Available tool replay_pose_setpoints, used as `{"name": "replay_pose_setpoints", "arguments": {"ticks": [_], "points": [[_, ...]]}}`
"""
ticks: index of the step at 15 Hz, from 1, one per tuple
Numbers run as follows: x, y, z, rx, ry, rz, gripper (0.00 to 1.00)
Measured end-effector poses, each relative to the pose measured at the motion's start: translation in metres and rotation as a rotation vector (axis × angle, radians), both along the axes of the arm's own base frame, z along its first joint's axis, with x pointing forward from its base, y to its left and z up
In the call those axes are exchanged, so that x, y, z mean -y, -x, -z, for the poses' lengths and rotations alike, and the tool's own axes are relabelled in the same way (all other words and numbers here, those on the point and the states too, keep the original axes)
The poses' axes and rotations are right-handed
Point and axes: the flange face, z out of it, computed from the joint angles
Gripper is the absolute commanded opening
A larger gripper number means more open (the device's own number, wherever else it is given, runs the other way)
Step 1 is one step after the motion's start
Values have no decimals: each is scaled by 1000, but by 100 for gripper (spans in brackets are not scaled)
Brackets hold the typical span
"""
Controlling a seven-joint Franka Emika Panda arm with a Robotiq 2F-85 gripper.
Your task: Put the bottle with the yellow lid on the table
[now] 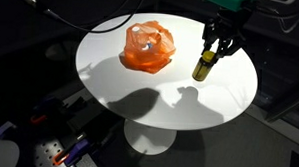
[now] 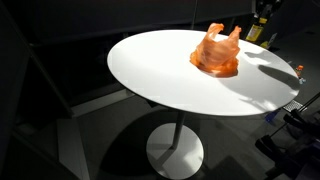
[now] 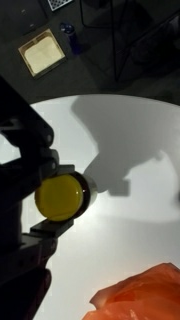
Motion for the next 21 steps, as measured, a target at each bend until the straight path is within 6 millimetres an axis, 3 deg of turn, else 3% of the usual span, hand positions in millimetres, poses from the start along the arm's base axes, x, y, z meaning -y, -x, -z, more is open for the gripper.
{"name": "replay_pose_setpoints", "arguments": {"ticks": [10, 11, 14, 16, 18, 21], "points": [[19, 15, 49, -53, 12, 90, 20], [21, 16, 53, -59, 15, 103, 60], [23, 18, 61, -73, 18, 127, 86], [21, 16, 58, -69, 18, 125, 99], [10, 13, 48, -61, 13, 106, 100], [-29, 6, 17, -72, -26, 29, 100]]}}
